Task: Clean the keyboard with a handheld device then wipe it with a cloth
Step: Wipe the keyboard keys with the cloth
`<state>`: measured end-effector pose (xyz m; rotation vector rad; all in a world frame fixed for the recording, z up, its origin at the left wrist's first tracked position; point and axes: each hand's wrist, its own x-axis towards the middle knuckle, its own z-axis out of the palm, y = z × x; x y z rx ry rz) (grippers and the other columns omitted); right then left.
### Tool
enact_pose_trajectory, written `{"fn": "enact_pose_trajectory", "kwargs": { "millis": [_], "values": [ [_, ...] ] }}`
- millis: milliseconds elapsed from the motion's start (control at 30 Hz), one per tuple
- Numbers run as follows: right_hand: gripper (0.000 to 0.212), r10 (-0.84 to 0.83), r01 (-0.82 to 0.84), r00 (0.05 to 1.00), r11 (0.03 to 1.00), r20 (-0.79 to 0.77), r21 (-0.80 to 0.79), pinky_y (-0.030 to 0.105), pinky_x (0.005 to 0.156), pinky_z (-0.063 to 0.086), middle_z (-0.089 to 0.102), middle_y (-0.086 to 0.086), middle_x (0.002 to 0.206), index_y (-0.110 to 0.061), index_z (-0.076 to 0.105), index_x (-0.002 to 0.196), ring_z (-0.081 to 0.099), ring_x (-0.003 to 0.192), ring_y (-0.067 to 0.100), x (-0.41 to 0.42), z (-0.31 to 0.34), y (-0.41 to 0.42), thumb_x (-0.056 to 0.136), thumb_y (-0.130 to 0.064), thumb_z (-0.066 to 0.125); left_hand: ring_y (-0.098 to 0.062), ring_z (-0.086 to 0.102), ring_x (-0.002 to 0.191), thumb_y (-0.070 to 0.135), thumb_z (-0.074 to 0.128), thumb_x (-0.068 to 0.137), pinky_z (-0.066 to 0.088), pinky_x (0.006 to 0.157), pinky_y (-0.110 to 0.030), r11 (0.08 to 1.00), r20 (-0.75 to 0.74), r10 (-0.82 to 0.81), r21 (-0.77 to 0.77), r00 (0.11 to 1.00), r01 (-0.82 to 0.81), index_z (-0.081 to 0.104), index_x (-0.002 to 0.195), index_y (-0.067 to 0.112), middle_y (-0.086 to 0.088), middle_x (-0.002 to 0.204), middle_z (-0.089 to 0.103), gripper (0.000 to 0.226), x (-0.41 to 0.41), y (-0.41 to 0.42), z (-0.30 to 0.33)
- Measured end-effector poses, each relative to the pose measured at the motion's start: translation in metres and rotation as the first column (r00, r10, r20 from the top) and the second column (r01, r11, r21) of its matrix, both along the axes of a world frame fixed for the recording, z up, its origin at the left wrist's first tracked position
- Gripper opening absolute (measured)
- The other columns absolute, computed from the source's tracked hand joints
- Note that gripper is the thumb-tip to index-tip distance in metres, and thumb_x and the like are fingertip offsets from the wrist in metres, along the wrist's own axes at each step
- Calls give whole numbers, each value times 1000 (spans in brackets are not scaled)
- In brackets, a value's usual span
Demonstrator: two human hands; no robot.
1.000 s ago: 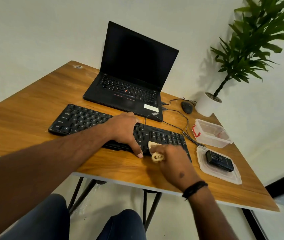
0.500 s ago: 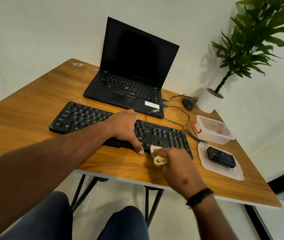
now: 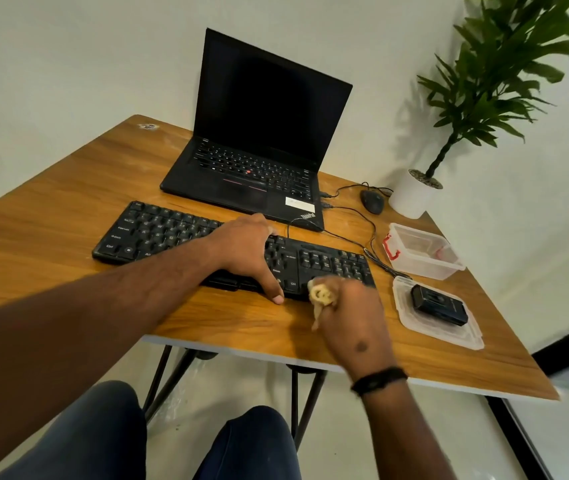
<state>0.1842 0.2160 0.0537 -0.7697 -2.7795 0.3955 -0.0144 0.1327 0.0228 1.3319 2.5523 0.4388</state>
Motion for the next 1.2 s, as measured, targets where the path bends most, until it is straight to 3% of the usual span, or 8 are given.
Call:
{"fn": "enact_pose_trajectory", "kwargs": {
  "millis": [100,300,500,600,733,900,1033,1200],
  "values": [
    [25,-156,160,979,987,-128,25,27,81,48,69,6,106,-14,66,116,58,91,15,-16,3,31,94,-6,56,-18,47,123,78,87,37,47,103,-42,1000,-3,-5,9,1000,6,49,140,21,3,133,47,124,-1,-1,1],
    [25,17,-69,985,951,172,300,32,92,49,63,9,120,-12,59,122,59,111,22,-21,-21,4,98,-11,51,-16,48,116,85,80,27,48,98,-39,1000,-14,19,2,1000,-19,50,134,25,6,126,48,126,-3,1,-2],
    [22,14,-23,996,995,90,101,32,84,51,69,5,105,-17,68,111,59,93,18,-22,12,48,96,-11,54,-20,44,129,80,86,34,44,107,-42,1000,8,9,0,1000,-9,40,149,19,2,139,45,138,-1,1,-1],
    [23,-59,54,998,985,27,162,37,85,53,70,9,105,-16,69,111,62,95,24,-48,15,69,93,-8,57,-20,44,130,78,87,36,43,108,-42,1000,15,8,-3,1000,-8,40,149,19,2,140,44,136,0,0,1],
    [24,-13,-36,978,972,210,231,38,92,52,65,12,117,-12,63,119,61,107,26,-57,-6,51,96,-14,56,-19,45,127,78,88,34,45,104,-39,1000,14,18,-3,1000,-18,42,147,20,4,137,45,134,-1,1,2],
    [22,45,-132,963,938,266,320,34,92,53,66,10,116,-14,61,119,63,107,23,-24,-4,30,99,-17,54,-16,46,117,79,87,31,47,98,-38,1000,1,20,-13,1000,-20,46,140,21,6,129,47,130,-3,4,1],
    [25,107,-178,933,967,345,181,35,97,51,62,7,118,-15,59,122,59,108,22,-15,13,38,98,-17,53,-17,46,109,78,87,33,49,93,-39,991,-30,-27,-129,999,22,52,126,22,2,122,49,114,-3,13,12],
    [18,-48,32,995,984,88,175,38,80,53,70,9,103,-15,70,103,62,94,27,-59,24,78,90,-7,59,-21,46,115,89,76,41,47,99,-42,992,-70,-103,-86,992,96,52,132,16,-1,129,49,119,27,52,17]
  ]
}}
